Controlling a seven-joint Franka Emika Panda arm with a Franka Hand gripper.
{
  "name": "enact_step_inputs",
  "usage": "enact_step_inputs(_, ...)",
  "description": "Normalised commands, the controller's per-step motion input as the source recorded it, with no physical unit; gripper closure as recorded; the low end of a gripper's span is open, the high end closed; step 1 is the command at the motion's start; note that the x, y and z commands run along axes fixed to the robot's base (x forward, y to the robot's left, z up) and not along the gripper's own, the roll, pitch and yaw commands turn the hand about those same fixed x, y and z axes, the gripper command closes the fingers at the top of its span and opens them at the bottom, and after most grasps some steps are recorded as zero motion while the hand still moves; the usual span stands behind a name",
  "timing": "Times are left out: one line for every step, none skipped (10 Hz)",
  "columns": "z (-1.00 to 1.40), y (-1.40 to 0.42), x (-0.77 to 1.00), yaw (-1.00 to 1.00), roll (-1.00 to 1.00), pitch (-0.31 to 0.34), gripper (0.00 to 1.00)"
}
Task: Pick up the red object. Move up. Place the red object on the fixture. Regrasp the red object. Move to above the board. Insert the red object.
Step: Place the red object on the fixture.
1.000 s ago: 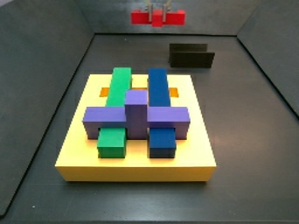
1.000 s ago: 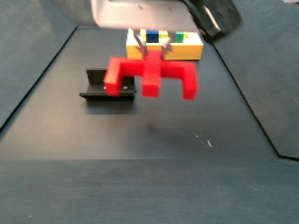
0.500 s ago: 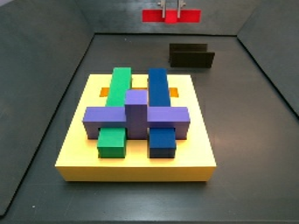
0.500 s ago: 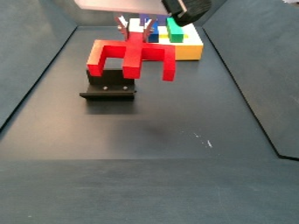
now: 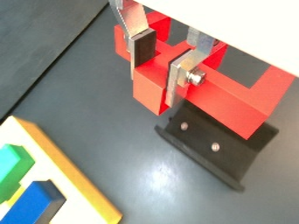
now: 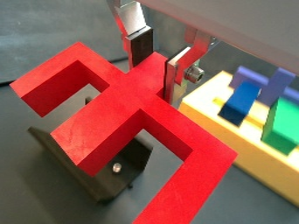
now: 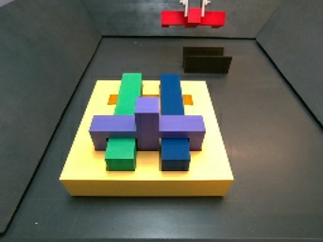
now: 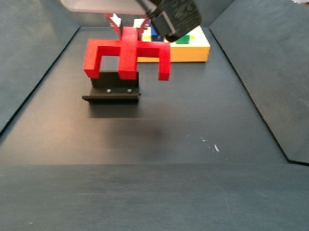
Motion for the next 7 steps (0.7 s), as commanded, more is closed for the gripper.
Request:
enact_step_inputs(0.0, 0.0, 0.78, -0.01, -1.0, 0.089, 1.0)
enact_step_inputs(0.0, 0.0, 0.78, -0.03, -1.0, 0.106, 1.0)
enact_step_inputs(0.0, -0.01, 0.79, -0.09, -1.0, 0.103, 1.0)
enact_step_inputs(0.0, -0.01, 0.79, -0.11, -1.0, 0.083, 1.0)
enact_step_inputs(0.0, 0.0, 0.8, -0.12, -1.0, 0.094, 1.0)
enact_step_inputs(-0.05, 0.0, 0.82, -0.11, -0.98, 0.131, 1.0)
enact_step_inputs(-0.19, 0.05, 0.73, -0.01, -0.58, 0.074, 1.0)
